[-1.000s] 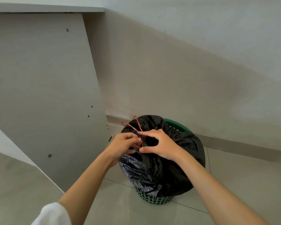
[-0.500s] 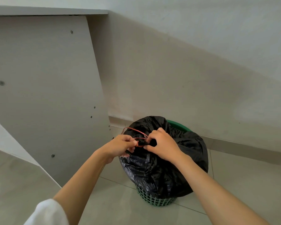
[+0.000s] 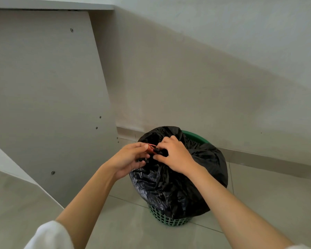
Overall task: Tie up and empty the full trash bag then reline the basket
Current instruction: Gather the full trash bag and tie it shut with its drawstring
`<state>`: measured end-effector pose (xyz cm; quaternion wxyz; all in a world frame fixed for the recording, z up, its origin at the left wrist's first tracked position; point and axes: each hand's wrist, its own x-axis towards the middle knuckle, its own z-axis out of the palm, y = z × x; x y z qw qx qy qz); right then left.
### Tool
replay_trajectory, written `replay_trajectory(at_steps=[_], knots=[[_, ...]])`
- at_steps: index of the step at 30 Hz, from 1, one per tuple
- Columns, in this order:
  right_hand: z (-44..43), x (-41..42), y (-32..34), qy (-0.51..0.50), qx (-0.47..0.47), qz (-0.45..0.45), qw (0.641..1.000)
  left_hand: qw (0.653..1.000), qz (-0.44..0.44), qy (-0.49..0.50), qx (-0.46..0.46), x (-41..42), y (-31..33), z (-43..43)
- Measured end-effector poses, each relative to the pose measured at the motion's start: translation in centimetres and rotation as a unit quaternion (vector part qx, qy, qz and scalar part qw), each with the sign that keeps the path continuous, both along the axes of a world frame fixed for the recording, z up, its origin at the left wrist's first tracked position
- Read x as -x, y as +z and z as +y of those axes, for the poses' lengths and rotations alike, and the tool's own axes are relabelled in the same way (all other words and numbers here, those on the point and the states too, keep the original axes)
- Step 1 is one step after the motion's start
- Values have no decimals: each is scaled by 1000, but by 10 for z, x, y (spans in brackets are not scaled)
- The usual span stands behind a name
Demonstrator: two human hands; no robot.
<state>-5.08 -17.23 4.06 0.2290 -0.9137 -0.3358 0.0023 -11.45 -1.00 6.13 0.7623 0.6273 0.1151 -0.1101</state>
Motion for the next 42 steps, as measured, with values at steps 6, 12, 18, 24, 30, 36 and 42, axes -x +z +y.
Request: replay_trajectory(at_steps=[6,12,18,24,30,36,42], knots=[[-8,-3,-1,-37,46,-32,998,999,-11,46,-24,-6,4,4],[-11,-2,1,-72,90,-74,991,927,-93,3,-363,-11,11,26],[-21,-8,13,-86,86,-58,991,793,-140,86,-587,-10,30,65],[-33,-10,9,-74,49,-31,996,784,-63,199,-585,-9,4,75],[-44,-9,5,-61,-32,1,998,725,-175,166,-645,-9,-25,18],[-40,-9,10,-48,-35,-35,998,535,-409,6,-739,-16,-28,-29],[-37,-5,12,-30,-2,-77,997,474,-461,-57,-749,-25,-27,-13]])
